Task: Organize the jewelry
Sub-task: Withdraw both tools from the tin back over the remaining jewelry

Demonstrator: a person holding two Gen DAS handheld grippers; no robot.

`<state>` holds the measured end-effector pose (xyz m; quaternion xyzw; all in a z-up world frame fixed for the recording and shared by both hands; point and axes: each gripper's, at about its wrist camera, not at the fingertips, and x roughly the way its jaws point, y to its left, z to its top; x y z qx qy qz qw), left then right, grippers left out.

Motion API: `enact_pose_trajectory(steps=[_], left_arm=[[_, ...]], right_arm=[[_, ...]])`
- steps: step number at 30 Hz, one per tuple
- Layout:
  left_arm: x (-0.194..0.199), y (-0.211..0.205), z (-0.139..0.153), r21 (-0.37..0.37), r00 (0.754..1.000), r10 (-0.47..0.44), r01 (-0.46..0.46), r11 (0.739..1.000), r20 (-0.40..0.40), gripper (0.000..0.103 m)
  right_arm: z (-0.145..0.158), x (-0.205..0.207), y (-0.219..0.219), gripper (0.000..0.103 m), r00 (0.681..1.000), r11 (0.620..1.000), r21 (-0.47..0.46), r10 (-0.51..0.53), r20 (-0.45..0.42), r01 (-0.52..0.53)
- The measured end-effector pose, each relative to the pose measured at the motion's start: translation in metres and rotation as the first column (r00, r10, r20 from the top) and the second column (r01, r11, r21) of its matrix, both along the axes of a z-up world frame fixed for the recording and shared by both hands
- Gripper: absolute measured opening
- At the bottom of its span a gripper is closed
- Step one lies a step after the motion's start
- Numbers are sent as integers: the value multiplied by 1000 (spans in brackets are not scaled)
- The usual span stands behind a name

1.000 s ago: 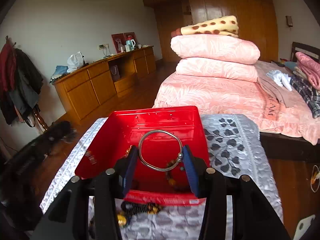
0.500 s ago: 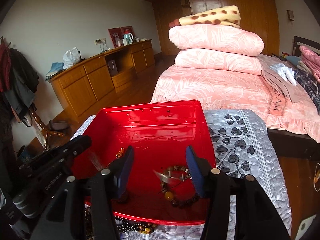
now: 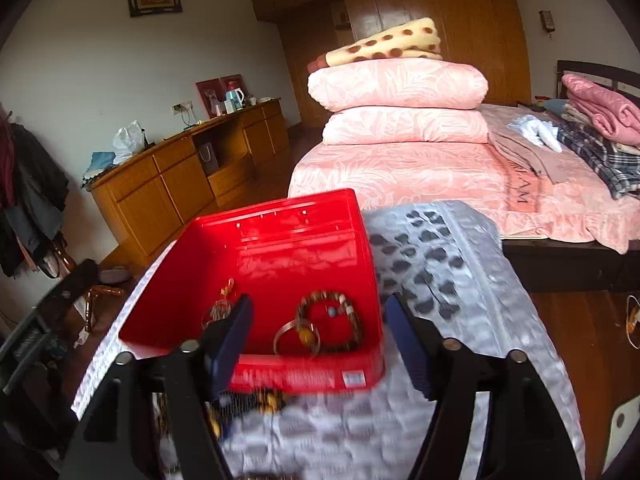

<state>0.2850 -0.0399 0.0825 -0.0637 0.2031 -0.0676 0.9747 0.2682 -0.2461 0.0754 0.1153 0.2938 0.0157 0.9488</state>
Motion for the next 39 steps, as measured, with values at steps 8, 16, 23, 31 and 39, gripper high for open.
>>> enact_pose_trajectory(steps=[8,16,23,31,39], left_arm=[[-64,15,-11,43,1000,26,-26,999,3,98],[-105,28,-29,36,999,30,-28,999,-45,98],[-125,25,-43,49,997,49,-47,998,-56,98],[-136,20,-56,95,997,38,-32,995,-64,98],[-140,21,-62,98,997,41,-34,995,-68,98]], right_arm=[[-22,-56,12,95,998,999,-48,19,-59,-22],[-35,-93,28,97,994,995,-75,63,-86,-70],[-50,-108,39,97,992,996,-47,74,-107,-80],[-54,-115,47,97,993,994,-75,65,-102,-73],[-56,-117,51,97,991,993,-81,71,-111,-81]])
